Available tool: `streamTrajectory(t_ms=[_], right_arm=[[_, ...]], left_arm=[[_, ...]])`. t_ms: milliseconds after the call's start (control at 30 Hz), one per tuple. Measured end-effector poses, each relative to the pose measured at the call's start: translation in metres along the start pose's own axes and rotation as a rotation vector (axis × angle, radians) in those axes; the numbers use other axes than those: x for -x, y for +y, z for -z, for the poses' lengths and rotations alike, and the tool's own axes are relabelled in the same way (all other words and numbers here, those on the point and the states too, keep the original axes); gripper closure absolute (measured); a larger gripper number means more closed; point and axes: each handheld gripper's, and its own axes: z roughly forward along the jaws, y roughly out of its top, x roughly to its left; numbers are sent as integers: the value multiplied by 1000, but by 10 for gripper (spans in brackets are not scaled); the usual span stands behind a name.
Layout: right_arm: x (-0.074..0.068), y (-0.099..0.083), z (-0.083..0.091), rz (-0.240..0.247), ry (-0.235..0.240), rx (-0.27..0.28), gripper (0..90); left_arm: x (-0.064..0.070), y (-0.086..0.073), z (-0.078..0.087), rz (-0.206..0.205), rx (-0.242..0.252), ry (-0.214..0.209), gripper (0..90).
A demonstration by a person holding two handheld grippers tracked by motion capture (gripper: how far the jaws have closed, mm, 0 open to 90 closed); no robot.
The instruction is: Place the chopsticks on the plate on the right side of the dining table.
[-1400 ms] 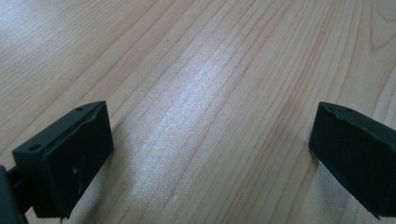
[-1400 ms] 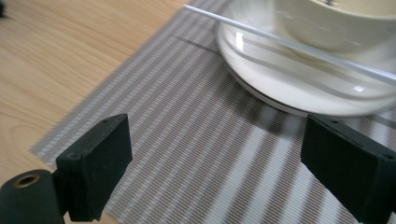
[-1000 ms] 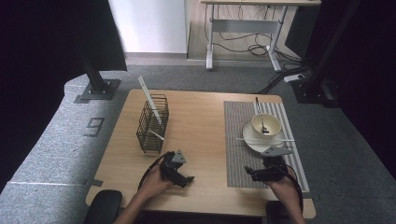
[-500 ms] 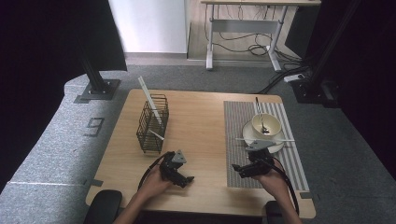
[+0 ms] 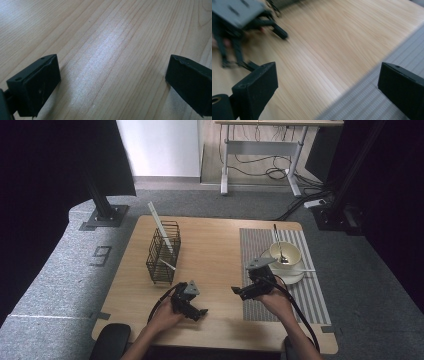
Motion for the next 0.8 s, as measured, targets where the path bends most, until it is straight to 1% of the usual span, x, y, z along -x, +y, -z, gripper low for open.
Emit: streamTrajectory(t_ms=[133,233,400,533,667,733,800], right_arm=[[-4,19,-7,10,33,9,23],[-8,31,-14,11,42,-5,22],[-12,47,-26,43,61,-5,20],[-16,61,-36,55,104,9,11],[-23,75,-43,79,131,12,4],[-27,82,-48,92,137,10,5],[-32,89,-52,106,139,-3,6]], left_arm=[[0,0,0,-1,0,1,0],[0,0,0,0,1,1,0],[0,0,0,0,1,2,0],[0,0,0,-1,1,1,0],[0,0,0,1,0,-1,0],[0,0,0,1,0,0,0],[0,0,0,1,1,0,0]])
